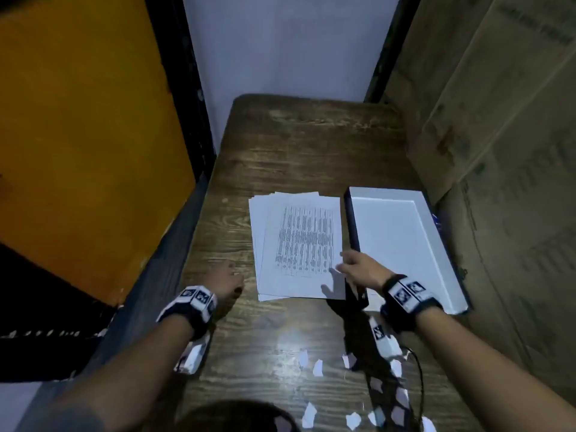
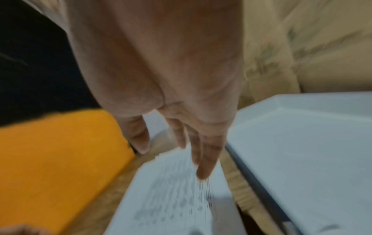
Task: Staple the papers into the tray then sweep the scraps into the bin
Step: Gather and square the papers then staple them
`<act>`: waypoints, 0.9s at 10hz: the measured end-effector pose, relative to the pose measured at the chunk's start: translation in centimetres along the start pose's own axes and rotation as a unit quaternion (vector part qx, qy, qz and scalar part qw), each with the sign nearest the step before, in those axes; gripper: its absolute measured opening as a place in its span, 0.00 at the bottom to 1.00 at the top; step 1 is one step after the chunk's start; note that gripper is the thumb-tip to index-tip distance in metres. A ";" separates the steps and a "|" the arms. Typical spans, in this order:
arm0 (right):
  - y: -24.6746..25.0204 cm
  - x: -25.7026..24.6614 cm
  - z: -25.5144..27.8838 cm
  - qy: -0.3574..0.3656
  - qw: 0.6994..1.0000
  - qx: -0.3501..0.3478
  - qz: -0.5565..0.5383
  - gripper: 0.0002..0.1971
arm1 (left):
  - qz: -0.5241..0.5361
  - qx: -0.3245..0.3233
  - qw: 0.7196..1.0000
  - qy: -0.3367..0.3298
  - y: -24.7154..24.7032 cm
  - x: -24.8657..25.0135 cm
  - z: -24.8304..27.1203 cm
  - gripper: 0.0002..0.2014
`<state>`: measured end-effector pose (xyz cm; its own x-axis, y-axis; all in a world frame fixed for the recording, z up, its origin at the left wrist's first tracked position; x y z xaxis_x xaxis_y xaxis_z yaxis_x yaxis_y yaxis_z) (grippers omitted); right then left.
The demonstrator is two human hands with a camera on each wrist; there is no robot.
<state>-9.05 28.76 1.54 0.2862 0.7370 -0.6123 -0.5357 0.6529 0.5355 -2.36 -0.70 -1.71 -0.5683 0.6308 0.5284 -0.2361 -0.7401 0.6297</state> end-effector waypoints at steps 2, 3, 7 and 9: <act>-2.9 0.5 -9.6 -0.110 0.985 0.046 0.127 0.45 | -0.063 0.029 0.993 0.095 -5.2 1.6 -6.4 0.46; -3.4 1.1 -11.5 -0.153 0.965 0.109 0.183 0.50 | -0.088 0.057 0.988 0.112 -6.3 3.2 -7.9 0.48; -6.0 1.2 -12.4 -0.203 0.971 0.117 0.042 0.46 | 0.074 0.007 0.988 0.136 -6.9 2.9 -12.0 0.21; -7.2 1.0 -11.8 -0.164 0.980 0.058 -0.098 0.30 | 0.085 0.014 0.988 0.132 -5.1 3.6 -8.7 0.10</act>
<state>-14.31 22.73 -9.76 0.6251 0.5993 -0.5001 -0.3557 0.7890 0.5009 -10.08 3.29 -8.01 -0.7842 0.4128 0.4632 -0.1000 -0.8209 0.5623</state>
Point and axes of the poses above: each hand's wrist, its own z-axis away from the middle knuckle, its own y-axis out of the back of the hand, x = y × z, the point moved 3 cm from there along -z, towards the middle knuckle, and after that the axes turned 2 degrees about -z, right-handed, at the moved point
